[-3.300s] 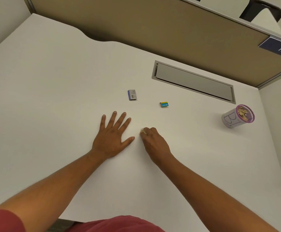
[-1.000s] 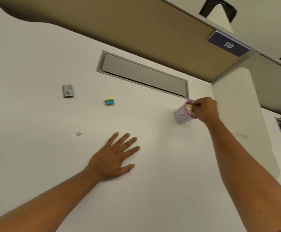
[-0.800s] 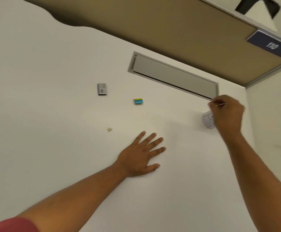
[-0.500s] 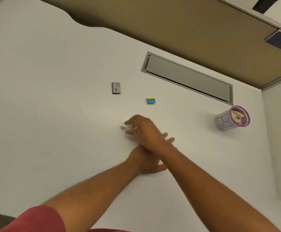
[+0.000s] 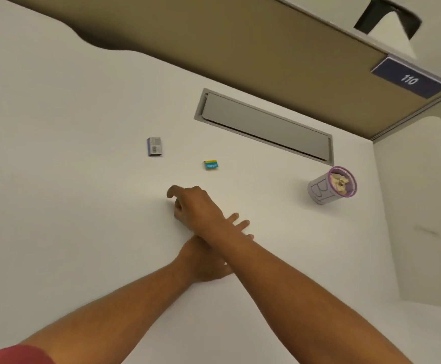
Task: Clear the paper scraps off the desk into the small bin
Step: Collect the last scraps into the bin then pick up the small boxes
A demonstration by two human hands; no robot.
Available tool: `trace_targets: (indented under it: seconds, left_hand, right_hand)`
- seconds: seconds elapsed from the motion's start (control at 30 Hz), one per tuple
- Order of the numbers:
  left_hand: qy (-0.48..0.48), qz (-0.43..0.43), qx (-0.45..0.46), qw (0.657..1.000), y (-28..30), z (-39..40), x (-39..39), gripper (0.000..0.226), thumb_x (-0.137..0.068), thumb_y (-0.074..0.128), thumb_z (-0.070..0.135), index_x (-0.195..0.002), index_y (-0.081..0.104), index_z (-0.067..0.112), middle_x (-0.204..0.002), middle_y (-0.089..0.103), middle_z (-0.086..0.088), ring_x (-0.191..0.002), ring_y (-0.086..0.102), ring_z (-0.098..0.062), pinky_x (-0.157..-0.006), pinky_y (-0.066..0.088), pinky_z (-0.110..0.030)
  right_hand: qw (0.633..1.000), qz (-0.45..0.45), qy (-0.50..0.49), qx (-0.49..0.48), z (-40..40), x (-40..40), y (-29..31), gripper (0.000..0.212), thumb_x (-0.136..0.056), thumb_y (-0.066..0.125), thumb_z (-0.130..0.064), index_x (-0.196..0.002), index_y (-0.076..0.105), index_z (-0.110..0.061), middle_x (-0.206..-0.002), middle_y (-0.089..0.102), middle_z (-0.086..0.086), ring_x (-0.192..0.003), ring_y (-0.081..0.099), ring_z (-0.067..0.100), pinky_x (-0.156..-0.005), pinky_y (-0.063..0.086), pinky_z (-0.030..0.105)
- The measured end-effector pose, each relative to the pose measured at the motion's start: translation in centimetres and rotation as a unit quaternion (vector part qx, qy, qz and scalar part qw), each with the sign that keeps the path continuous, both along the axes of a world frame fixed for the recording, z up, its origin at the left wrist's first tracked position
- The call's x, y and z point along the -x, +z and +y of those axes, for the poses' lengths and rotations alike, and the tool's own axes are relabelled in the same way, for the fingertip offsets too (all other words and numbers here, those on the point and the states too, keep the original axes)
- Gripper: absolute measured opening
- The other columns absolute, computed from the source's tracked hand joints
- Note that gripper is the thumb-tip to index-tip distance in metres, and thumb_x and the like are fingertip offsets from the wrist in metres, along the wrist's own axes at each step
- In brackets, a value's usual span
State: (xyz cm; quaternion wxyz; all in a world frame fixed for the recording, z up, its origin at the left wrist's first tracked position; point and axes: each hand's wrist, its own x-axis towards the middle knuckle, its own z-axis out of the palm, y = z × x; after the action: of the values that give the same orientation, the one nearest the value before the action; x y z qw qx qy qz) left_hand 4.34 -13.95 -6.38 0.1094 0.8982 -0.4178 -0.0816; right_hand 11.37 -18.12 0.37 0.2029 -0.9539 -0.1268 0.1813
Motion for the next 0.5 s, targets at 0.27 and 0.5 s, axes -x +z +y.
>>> trace_targets:
  seconds: [0.27, 0.5]
  left_hand:
    - [0.019, -0.034, 0.062, 0.997, -0.9, -0.4, -0.5, 0.066, -0.104, 0.036, 0.066, -0.163, 0.032, 0.037, -0.175, 0.021, 0.005, -0.163, 0.015, -0.023, -0.13, 0.017, -0.056]
    - [0.021, -0.04, 0.049, 0.998, -1.3, -0.6, -0.3, 0.066, -0.104, 0.033, 0.067, -0.164, 0.025, 0.04, -0.176, 0.015, 0.008, -0.164, 0.011, -0.019, -0.13, 0.013, -0.052]
  right_hand:
    - [0.875, -0.247, -0.386, -0.156, -19.0, -1.3, 7.5, 0.011, -0.073, 0.078, -0.01, -0.081, 0.076, -0.016, -0.068, 0.071, -0.008, -0.067, 0.072, 0.006, -0.069, 0.054, 0.017]
    - [0.863, -0.222, -0.453, 0.034, -32.4, -2.9, 8.8, 0.01, -0.079, 0.072, -0.007, -0.087, 0.076, -0.01, -0.086, 0.076, 0.004, -0.081, 0.072, 0.022, -0.075, 0.061, 0.035]
